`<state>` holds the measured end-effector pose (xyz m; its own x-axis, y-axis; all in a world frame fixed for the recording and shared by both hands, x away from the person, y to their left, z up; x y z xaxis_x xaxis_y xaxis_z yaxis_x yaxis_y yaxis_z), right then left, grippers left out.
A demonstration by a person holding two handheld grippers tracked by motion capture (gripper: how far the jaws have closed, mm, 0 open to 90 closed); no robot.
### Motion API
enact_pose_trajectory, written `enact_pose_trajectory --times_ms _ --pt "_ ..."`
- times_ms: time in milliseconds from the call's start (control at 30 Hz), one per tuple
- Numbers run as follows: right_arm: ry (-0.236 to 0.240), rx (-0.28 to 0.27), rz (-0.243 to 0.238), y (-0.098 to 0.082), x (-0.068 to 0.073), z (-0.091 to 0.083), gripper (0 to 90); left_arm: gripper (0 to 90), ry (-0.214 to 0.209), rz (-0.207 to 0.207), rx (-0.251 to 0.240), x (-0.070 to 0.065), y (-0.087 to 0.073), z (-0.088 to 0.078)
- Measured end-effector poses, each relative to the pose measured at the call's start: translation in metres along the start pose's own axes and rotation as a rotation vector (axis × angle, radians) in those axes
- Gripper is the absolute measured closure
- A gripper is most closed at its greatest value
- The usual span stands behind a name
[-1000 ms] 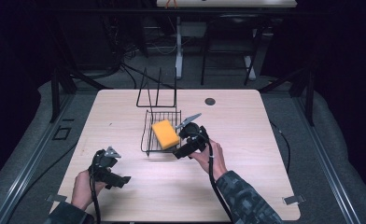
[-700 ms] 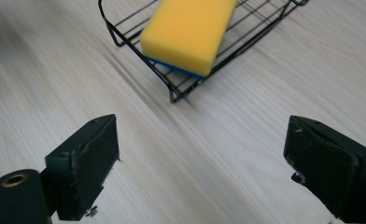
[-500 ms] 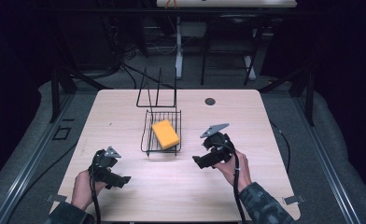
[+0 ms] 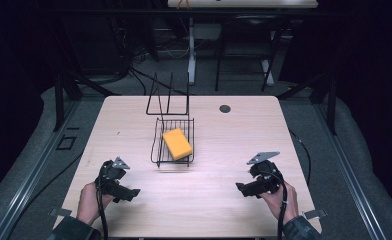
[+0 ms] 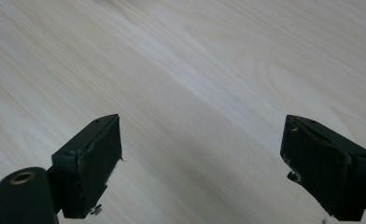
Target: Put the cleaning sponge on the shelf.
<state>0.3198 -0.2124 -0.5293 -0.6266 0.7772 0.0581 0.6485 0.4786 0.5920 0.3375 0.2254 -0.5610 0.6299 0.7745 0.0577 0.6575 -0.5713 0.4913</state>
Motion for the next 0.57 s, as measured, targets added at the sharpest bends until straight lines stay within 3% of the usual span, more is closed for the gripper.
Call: enact_pose_trajectory --times_ms 200,467,567 --pt "-0.026 0.026 0.060 -0.031 -0.014 0.002 11.7 6.0 0.001 0.002 0.000 0.000 0.000 0.000" --pt "-0.050 0.035 0.070 -0.034 -0.020 0.000 11.5 6.0 -0.001 0.004 -0.002 -0.001 0.000 0.000" --pt "-0.059 0.042 0.050 -0.034 -0.021 0.000 11.6 6.0 -0.001 0.004 -0.002 0.000 0.000 0.000"
Point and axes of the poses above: each handheld gripper's, and its own axes: z roughly forward along the jaws, y roughly out of its top, x roughly to its left, the point moved 3 cm from there along z, roughly forward along the jaws, and after that the axes turned 4 degrees about y, right-handed, at the moved point
